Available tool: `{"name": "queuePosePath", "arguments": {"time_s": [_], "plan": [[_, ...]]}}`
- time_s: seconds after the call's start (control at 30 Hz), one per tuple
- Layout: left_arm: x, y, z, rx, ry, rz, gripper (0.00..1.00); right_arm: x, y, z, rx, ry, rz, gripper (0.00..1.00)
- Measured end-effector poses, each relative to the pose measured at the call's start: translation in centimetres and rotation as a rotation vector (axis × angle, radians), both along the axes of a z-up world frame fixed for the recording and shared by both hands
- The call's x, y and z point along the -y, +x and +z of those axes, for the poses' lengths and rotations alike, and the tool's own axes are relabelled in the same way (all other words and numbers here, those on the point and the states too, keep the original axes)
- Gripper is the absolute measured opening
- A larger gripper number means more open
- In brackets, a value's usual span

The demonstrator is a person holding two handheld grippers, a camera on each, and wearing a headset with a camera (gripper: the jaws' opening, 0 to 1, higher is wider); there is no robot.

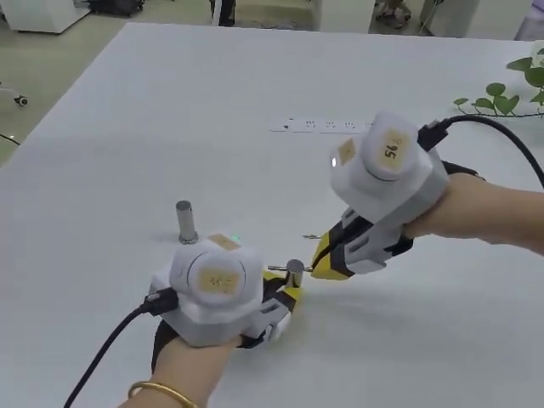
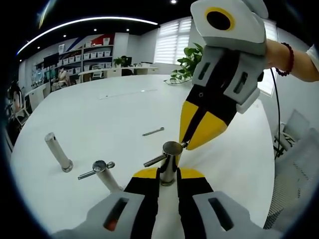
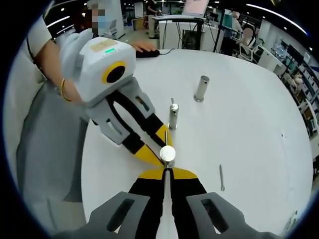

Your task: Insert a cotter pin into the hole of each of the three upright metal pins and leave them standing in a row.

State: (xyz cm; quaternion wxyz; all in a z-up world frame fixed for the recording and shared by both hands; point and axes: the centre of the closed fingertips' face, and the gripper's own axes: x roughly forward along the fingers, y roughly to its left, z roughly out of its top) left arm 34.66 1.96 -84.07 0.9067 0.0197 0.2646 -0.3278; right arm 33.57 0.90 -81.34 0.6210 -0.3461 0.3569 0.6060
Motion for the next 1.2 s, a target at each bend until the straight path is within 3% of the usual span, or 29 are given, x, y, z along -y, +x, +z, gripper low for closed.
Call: {"name": "queuePosePath", "arguments": {"time_s": [0.3, 0.4, 0.5, 0.77, 0.87, 0.97, 1.2], "plan": [[0.0, 0.0, 0.0, 0.0, 0.0, 0.001, 0.12, -0.4, -0.1, -0.1, -0.008, 0.014, -0.015, 0.06], [0.0, 0.0, 0.0, -0.002, 0.003, 0.004, 0.12, -0.6, -0.2, 0.0, -0.053, 0.04, -0.05, 0.1], [0.0, 0.0, 0.0, -0.003, 0.011, 0.001, 0.12, -1.0, -0.1, 0.2, -0.045, 0.062, -0.061, 0.15], [-0.2, -0.7, -0.2, -0.048, 0.008, -0.009, 0.19, -1.9, -0.2, -0.3, -0.024, 0.099, -0.062, 0.19], [-0.3, -0.8, -0.1, -0.072, -0.027, -0.002, 0.21, -2.1, -0.2, -0.5, -0.012, 0.107, -0.056, 0.19], [-0.6, -1.0, -0.5, -0.081, -0.006, -0.001, 0.22, -2.3, 0.0, -0.7, -0.004, 0.115, -0.055, 0.18], [-0.5, -1.2, -0.1, -0.108, -0.047, 0.007, 0.23, -2.2, 0.4, -1.0, 0.005, 0.116, -0.054, 0.15]]}}
